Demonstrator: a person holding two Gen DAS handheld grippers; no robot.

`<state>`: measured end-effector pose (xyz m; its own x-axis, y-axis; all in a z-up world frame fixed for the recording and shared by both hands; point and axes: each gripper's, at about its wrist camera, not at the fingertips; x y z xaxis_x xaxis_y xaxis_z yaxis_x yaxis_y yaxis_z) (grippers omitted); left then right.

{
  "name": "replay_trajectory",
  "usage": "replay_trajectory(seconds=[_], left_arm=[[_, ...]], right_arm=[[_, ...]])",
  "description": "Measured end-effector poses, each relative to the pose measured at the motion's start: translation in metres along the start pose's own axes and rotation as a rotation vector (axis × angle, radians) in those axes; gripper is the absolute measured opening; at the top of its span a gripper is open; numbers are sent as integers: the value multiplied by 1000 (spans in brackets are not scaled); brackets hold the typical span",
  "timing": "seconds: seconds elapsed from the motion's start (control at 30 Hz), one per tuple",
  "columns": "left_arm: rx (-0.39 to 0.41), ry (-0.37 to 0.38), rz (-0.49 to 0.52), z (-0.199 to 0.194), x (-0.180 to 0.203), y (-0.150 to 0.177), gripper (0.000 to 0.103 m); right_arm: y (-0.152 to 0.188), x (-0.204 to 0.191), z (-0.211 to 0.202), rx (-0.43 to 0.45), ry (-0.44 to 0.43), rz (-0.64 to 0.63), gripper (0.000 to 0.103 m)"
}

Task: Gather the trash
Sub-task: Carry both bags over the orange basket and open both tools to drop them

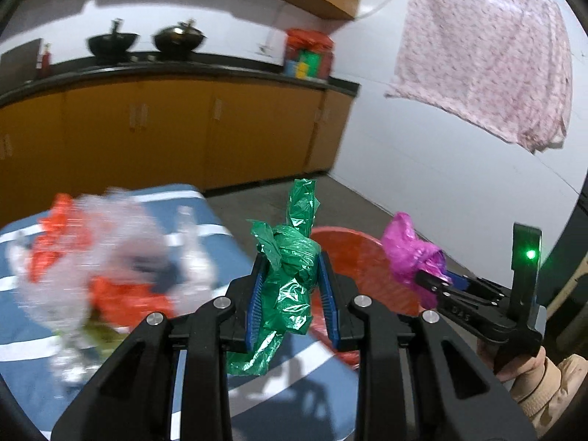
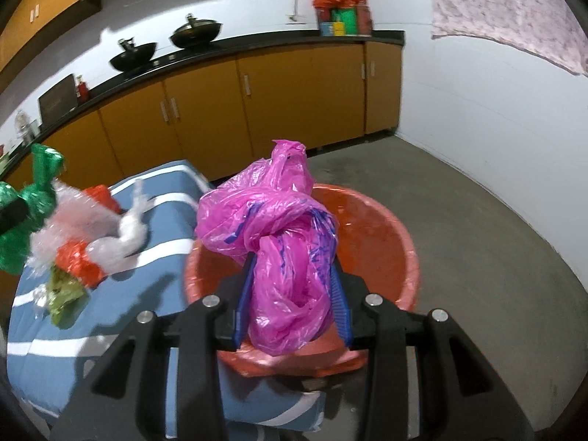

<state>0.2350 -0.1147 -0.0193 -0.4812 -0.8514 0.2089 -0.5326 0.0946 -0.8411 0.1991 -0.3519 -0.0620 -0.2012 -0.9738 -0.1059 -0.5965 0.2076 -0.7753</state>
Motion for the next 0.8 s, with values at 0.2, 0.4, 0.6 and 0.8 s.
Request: replay_trajectory(seconds=[0.2, 0.4, 0.6, 0.8], left_arm=[[-74, 59, 25, 57, 30, 0, 28], [-136, 76, 26, 86, 42, 4, 28], [-175, 80, 37, 106, 48, 5, 29], [-189, 66, 19, 114, 43, 9, 55]], right_arm=[[-9, 16, 11, 3, 20, 27, 37], [-18, 29, 27, 1, 23, 57, 37], [-25, 43, 41, 1, 11, 91, 39], [-29, 50, 45, 16, -32, 118, 51]])
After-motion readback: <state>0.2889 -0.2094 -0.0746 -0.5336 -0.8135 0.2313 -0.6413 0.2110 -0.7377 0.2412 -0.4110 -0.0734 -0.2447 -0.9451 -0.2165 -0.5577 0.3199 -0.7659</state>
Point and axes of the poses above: each gripper's, at about its wrist camera, not at the fingertips, and z roughly the way its jaws point, x to its right, y to its underside
